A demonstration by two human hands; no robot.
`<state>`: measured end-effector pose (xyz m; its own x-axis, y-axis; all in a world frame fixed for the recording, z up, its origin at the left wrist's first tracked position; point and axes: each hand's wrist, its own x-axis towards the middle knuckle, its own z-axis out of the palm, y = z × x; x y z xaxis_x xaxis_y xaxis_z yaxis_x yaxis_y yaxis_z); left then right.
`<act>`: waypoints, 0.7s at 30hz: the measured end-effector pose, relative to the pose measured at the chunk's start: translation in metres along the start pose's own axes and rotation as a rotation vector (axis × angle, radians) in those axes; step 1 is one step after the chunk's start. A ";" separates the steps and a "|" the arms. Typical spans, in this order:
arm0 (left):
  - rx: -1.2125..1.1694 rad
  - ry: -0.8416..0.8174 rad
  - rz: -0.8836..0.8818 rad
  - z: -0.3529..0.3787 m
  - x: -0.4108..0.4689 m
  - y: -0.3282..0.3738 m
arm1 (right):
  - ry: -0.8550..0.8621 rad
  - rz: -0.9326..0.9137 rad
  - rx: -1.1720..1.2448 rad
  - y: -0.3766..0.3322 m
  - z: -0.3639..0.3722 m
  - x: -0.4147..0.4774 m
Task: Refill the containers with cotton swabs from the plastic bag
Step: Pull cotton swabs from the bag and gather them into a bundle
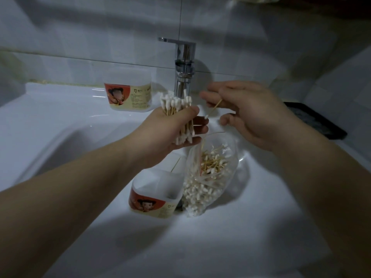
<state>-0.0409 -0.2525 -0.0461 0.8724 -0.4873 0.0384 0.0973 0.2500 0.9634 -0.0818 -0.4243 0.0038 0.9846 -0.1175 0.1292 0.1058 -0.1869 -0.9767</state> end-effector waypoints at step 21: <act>0.067 -0.141 -0.007 -0.004 -0.002 0.006 | -0.121 -0.324 -0.542 0.014 0.001 -0.002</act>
<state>-0.0399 -0.2466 -0.0414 0.7957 -0.6023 0.0638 0.0670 0.1922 0.9791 -0.0819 -0.4260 -0.0102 0.9268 0.1324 0.3516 0.3461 -0.6649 -0.6619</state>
